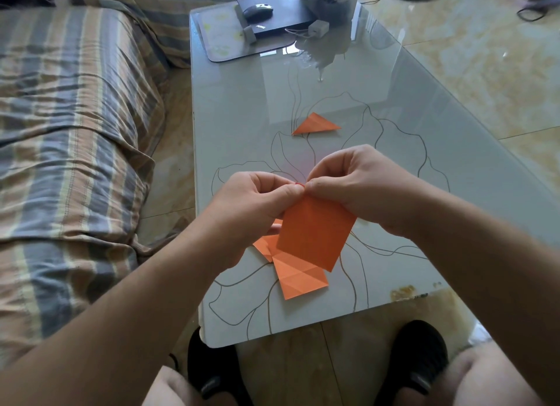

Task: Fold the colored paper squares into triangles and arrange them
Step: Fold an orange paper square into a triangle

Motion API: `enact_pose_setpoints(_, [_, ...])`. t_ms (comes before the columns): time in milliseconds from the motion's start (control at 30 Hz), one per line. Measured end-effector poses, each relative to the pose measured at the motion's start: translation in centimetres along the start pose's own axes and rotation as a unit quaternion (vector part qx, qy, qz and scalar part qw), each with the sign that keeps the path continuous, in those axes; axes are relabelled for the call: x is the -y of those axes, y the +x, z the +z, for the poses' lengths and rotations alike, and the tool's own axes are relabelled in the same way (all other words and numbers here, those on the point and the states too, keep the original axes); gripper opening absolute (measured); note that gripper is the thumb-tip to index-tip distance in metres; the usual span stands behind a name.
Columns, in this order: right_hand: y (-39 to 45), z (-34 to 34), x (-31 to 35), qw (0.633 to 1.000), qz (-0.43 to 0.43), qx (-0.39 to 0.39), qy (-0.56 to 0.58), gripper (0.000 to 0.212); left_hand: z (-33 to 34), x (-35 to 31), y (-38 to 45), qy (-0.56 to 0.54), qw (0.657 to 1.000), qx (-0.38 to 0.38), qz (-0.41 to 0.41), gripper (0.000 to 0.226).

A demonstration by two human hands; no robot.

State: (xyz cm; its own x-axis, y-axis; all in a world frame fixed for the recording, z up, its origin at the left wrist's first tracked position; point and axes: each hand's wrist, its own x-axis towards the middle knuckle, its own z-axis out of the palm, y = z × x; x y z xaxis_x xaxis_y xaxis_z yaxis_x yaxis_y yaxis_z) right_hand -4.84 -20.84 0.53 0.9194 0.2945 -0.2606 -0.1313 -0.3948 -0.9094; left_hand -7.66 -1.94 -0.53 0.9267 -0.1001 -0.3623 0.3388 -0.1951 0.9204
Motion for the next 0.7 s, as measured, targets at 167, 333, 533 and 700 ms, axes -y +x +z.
enact_pose_setpoints(167, [0.01,0.18,0.0,1.0,-0.003,-0.011,0.011,0.015,-0.04,0.1,-0.05,0.002,1.0,0.004,0.008,0.016])
enact_pose_setpoints(333, [0.05,0.49,-0.04,0.999,-0.003,-0.019,0.034,0.017,0.23,0.26,0.19,-0.001,1.0,0.004,0.023,0.015])
enact_pose_setpoints(533, [0.24,0.61,-0.11,0.997,0.004,-0.012,0.07,0.014,0.06,0.31,0.11,0.003,1.0,0.006,0.025,0.016])
enact_pose_setpoints(700, [0.21,0.65,-0.19,0.998,0.003,-0.014,0.061,0.015,-0.14,0.13,0.03,0.03,0.999,0.021,0.022,0.017])
